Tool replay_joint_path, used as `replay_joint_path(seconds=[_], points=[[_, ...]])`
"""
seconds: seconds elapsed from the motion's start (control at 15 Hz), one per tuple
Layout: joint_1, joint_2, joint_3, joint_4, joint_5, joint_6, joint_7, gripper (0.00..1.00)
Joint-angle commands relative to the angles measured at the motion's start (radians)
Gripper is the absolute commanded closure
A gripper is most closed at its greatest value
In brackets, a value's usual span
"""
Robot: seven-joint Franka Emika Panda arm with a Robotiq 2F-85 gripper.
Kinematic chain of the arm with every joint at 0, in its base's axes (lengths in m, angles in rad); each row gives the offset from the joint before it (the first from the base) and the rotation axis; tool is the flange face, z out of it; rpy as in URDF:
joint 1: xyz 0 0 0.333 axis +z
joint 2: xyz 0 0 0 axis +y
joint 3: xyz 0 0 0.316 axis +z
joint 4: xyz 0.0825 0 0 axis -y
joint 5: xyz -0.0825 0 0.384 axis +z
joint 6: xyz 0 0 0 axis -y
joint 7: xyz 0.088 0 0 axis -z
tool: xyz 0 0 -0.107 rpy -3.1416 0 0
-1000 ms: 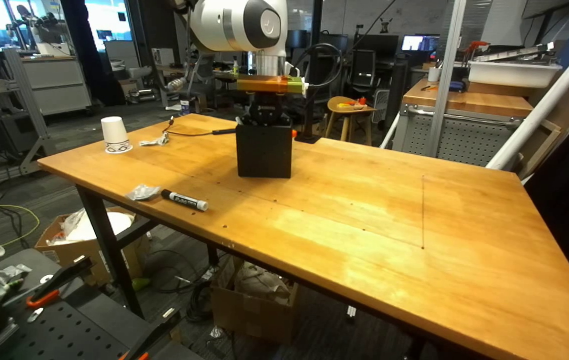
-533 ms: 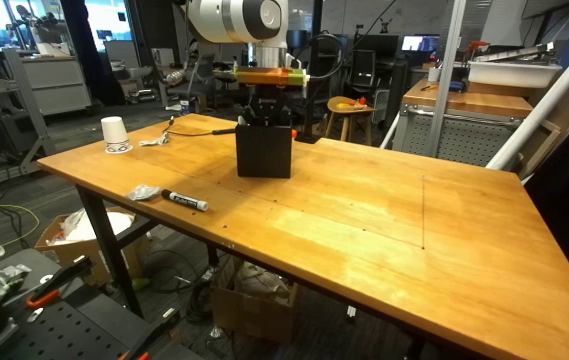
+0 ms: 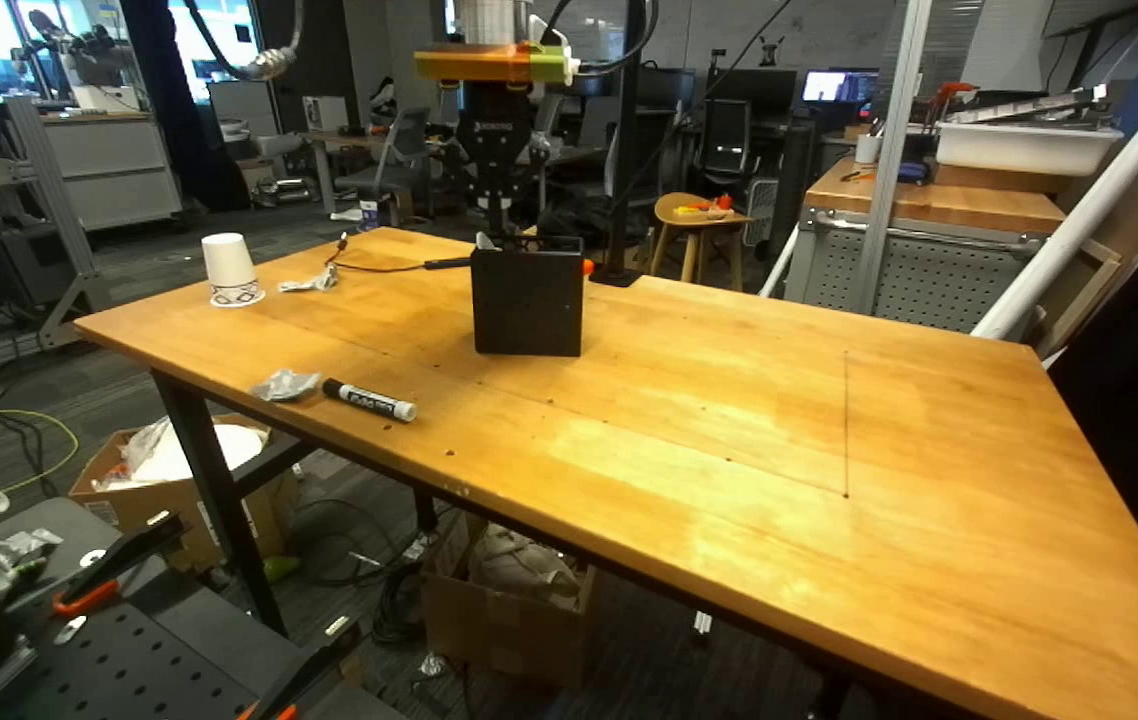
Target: Put the white cloth in the box
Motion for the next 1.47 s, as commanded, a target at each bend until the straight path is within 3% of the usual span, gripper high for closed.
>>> replay_joint_path(seconds=[0.0,0.73,1.4], points=[[0.039,-0.105,0.010,-0.085,0.028,-0.015,0.037,1.00],[0.103,-0.133,0.017,-0.124,0.026,-0.011,0.066,1.00],[0.080,-0.070,-0.008,-0.079,0.013,-0.009,-0.006,1.00]])
